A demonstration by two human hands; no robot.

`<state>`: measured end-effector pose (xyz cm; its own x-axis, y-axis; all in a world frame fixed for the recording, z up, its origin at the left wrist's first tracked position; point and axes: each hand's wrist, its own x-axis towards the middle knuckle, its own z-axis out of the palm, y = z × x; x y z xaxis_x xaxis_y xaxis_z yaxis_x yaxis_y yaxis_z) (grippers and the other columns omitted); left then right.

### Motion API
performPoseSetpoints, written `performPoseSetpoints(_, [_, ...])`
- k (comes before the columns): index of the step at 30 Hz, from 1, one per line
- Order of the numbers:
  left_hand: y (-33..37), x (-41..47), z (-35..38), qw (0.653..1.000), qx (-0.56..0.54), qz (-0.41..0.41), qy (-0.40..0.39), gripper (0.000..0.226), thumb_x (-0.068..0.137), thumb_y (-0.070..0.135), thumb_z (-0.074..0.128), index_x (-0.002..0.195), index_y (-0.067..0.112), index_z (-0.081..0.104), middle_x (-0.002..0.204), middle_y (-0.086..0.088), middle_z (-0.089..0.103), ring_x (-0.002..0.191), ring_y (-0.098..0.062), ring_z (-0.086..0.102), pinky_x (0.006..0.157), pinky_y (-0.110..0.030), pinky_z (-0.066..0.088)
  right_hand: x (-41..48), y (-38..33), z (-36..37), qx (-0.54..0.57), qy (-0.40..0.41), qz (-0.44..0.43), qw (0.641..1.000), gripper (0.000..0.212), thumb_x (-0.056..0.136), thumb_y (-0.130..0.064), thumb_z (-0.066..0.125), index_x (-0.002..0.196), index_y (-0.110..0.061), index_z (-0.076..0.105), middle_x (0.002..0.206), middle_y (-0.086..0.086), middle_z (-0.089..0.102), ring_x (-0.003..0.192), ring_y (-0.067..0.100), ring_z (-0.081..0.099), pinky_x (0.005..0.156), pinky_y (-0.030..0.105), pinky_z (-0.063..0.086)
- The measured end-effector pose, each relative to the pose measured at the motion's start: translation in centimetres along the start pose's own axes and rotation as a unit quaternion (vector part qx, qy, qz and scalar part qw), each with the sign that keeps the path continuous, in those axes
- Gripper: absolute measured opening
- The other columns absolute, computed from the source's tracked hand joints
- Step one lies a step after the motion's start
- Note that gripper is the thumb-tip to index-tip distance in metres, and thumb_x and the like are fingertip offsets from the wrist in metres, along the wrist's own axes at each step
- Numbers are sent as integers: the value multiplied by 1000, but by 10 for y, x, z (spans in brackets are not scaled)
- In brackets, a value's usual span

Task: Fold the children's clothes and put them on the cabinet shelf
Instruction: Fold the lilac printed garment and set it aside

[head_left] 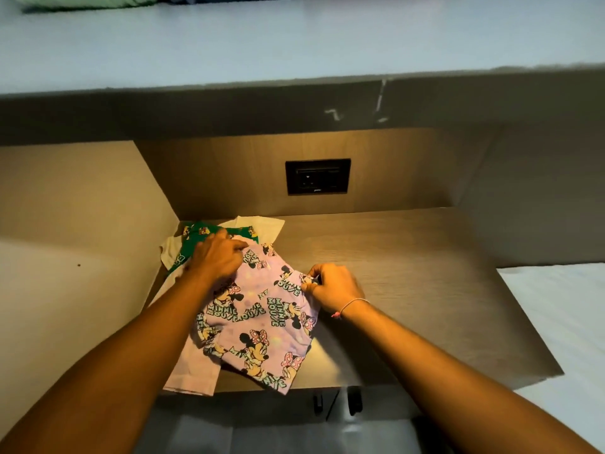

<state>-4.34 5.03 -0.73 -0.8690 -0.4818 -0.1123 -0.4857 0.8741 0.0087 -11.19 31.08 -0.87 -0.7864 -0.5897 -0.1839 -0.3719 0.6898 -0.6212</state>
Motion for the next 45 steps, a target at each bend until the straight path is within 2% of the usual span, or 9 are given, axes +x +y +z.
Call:
performPoseSetpoints(4, [17, 8, 6, 996, 79, -4, -36, 48, 86, 65, 49, 126, 41, 60, 143, -9, 42, 129, -32, 34, 102, -50, 29, 0, -1, 2, -6, 5, 7, 1000, 16, 84, -36, 69, 95, -25, 71, 90, 0, 73, 85, 21, 65, 65, 25, 42])
performPoseSetpoints(9, [25, 3, 1, 990, 81, 29, 112, 27, 84, 50, 66, 106, 36, 73, 137, -2, 50, 126, -27, 37, 98, -46, 32, -5, 3, -1, -13, 2, 14, 1000, 19, 84, -38, 69, 98, -26, 71, 92, 0, 73, 87, 21, 66, 67, 27, 44])
performPoseSetpoints(16, [51, -4, -69, 969, -160, 47, 184, 18, 86, 47, 63, 90, 30, 67, 80, -1, 70, 77, -28, 63, 64, -32, 45, -26, 28, -38, 57, -3, 62, 996, 25, 81, -42, 68, 76, -18, 69, 75, 3, 72, 75, 24, 65, 66, 34, 51])
performPoseSetpoints(25, [213, 32, -119, 961, -82, 245, 103, 27, 88, 41, 65, 109, 25, 69, 103, -2, 73, 96, -27, 66, 71, -36, 50, -74, 110, -112, 192, 36, 159, 968, 27, 77, -30, 67, 75, -3, 68, 72, 18, 71, 73, 43, 68, 67, 50, 55])
performPoseSetpoints(29, [274, 12, -60, 964, -71, 255, 19, 55, 93, 41, 55, 143, 21, 43, 134, -11, 57, 121, -32, 54, 97, -47, 48, -98, 156, -114, 6, 90, 219, 972, 17, 84, -34, 69, 96, -22, 65, 89, 4, 72, 75, 25, 66, 70, 41, 57])
performPoseSetpoints(33, [262, -38, 21, 971, -64, 228, -39, 67, 96, 60, 30, 153, 28, 17, 162, -8, 14, 149, -31, 8, 118, -58, 8, -98, 184, -103, -137, 204, 70, 967, 43, 84, -44, 67, 123, -28, 57, 121, 1, 66, 103, 25, 63, 78, 36, 51])
performPoseSetpoints(36, [234, -66, 67, 973, -30, 221, -56, 72, 94, 68, 16, 155, 31, 2, 163, -6, -6, 148, -29, -15, 117, -56, -10, -83, 195, -86, -208, 26, -36, 977, 70, 93, -60, 42, 153, -32, 19, 161, -3, 19, 148, 25, 17, 117, 45, 20])
performPoseSetpoints(39, [222, -74, 81, 973, -9, 228, -29, 74, 91, 70, 5, 154, 32, -8, 162, -5, -13, 147, -26, -21, 116, -51, -17, -74, 207, -71, -273, -47, -76, 958, 72, 94, -68, 16, 153, -35, -8, 161, -6, -17, 149, 22, -15, 120, 48, -6])
performPoseSetpoints(45, [202, -100, 78, 953, -101, 285, -28, 83, 88, 75, 20, 154, 30, -5, 160, 2, -18, 147, -18, -20, 118, -44, -16, -94, 214, -62, -268, -3, -134, 954, 77, 92, -74, 13, 153, -34, -11, 162, -7, -15, 148, 18, -19, 119, 47, -11])
